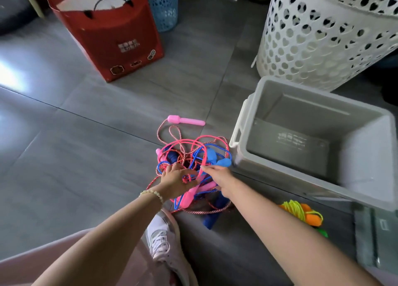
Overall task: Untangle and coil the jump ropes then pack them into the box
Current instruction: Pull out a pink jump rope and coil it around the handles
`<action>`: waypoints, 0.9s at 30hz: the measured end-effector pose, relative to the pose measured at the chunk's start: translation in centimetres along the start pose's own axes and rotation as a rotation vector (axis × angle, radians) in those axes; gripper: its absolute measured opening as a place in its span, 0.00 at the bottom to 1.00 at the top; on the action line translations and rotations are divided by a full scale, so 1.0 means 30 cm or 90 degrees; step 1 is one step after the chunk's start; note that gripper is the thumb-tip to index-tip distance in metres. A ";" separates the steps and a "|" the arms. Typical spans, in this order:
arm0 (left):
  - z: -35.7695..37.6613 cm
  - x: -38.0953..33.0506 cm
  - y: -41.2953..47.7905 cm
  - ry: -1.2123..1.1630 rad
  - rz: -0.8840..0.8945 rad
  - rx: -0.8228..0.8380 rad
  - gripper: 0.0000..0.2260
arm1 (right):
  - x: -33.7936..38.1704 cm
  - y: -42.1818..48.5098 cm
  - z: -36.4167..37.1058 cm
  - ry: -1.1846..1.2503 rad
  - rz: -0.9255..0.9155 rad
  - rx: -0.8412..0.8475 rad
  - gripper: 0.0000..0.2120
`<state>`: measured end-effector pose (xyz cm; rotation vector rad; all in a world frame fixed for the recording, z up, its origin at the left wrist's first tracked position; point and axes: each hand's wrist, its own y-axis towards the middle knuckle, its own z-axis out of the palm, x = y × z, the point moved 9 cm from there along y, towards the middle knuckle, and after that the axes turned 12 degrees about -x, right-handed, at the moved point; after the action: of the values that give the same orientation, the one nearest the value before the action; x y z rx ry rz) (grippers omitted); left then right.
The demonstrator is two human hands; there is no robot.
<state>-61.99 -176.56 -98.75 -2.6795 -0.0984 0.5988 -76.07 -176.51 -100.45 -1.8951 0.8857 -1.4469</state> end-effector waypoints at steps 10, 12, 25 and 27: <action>-0.160 -0.205 -0.086 -0.335 0.006 0.098 0.12 | 0.139 -0.250 -0.093 -0.079 -0.013 0.068 0.20; -0.283 -0.291 -0.109 -0.369 0.035 0.090 0.14 | 0.219 -0.299 -0.123 -0.028 -0.114 0.070 0.18; -0.988 -0.818 -0.333 -0.579 0.129 -0.004 0.25 | 0.678 -0.901 -0.484 0.195 -0.502 0.145 0.12; -0.868 -0.886 -0.393 -0.537 0.152 0.135 0.31 | 0.764 -0.988 -0.600 0.243 -0.539 0.098 0.12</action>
<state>-74.87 -179.09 -62.00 -2.0780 0.0563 1.6687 -84.69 -177.82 -59.81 -1.9953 0.0623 -2.3405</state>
